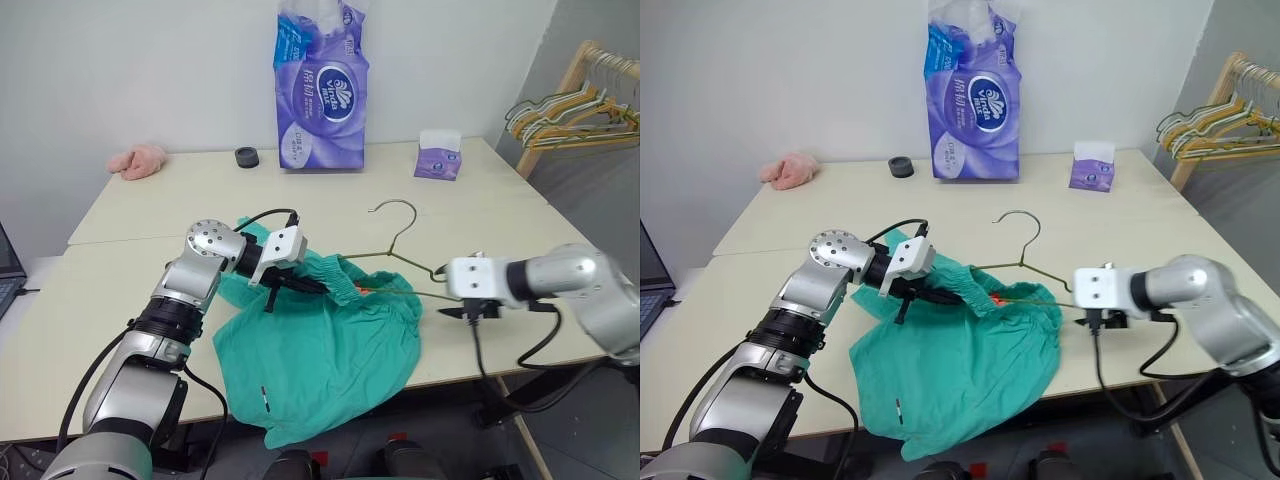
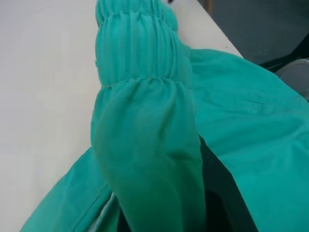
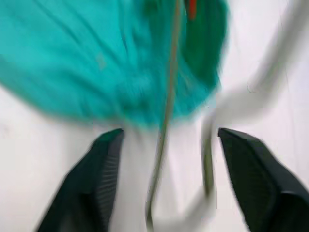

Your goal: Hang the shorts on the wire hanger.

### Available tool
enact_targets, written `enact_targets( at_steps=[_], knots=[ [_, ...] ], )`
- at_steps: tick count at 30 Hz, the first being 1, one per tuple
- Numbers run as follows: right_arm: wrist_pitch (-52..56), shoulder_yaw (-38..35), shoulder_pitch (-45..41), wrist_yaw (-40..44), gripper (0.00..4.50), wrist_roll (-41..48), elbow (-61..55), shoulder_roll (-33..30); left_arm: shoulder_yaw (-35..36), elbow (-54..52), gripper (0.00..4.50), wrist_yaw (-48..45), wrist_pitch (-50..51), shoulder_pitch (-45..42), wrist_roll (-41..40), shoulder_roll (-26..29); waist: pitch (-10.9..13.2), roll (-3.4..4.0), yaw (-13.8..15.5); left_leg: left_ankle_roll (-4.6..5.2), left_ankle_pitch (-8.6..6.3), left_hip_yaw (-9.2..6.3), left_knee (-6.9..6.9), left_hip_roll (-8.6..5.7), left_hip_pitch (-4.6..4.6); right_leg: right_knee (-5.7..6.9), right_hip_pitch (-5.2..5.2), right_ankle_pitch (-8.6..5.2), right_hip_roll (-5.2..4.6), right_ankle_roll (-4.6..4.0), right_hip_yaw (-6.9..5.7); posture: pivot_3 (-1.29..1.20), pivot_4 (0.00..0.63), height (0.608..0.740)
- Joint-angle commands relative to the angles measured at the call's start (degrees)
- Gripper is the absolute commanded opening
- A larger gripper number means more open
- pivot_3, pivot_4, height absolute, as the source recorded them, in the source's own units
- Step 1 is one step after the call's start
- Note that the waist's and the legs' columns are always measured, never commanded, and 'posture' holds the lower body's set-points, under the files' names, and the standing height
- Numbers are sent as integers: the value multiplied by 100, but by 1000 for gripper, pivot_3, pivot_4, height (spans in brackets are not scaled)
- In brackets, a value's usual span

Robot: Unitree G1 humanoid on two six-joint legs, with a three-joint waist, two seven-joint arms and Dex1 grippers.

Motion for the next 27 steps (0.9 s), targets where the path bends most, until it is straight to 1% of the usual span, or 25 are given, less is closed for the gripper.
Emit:
enact_targets(
  at_steps=[1, 5, 8, 11, 15, 19, 23, 27],
  knots=[
    [-137, -748, 506, -527, 4500, -82, 322, -41, 163, -39, 17, 133, -90, -35, -78, 39, 0, 0, 0, 0, 0, 2, 0, 1, 1, 1, 0, 0, 0, 0, 2, -108, 14, 740],
    [528, -1726, 1379, -804, 4500, 563, 2, 425, 215, 27, 17, 224, -160, -40, -87, 65, -1, 0, 3, 0, 0, 1, -2, 5, 1, 4, 0, 0, 0, -1, 2, -109, 19, 740],
    [1113, -2296, 2282, -759, 4500, 1391, -828, 955, 290, 113, 17, 327, -217, -57, -103, 92, -2, 2, -9, 1, -1, 3, -2, 6, 2, 6, 1, 0, 1, -1, 4, -109, 19, 740],
    [1778, -2310, 2723, -1125, 4500, 1841, -1668, 1563, 333, 195, 17, 380, -281, -69, -91, 117, -3, 3, -17, 3, -2, -2, -2, 9, 3, 7, 3, 0, 3, 0, 1, -111, 18, 740],
    [2615, -1929, 2654, -1705, 4500, 2141, -2156, 2295, 324, 189, 16, 403, -318, -49, -99, 114, -4, 4, -14, 5, -3, 4, 3, 7, 5, 6, 3, 2, 3, 4, 8, -111, 18, 740],
    [3227, -1598, 2299, -2470, 4500, 2115, -1776, 3105, 331, 144, 16, 437, -328, -38, -113, 92, -6, 1, -10, 5, -3, 1, 4, 4, 4, 5, 3, 2, 3, 5, 6, -98, 14, 740],
    [3987, -1601, 2112, -2832, 4500, 2275, -1608, 3415, 351, 103, 16, 455, -313, -12, -114, 112, -8, 6, 14, 5, -3, 0, 4, 0, 3, 6, 2, 3, 1, 4, 7, -91, 15, 740],
    [4369, -1543, 1974, -2949, 4500, 2476, -1518, 3668, 374, 103, 16, 479, -317, 3, -99, 121, -8, 6, 1, 5, -3, -1, 4, 1, 4, 6, 1, 3, 1, 4, 7, -90, 16, 740]
  ],
)
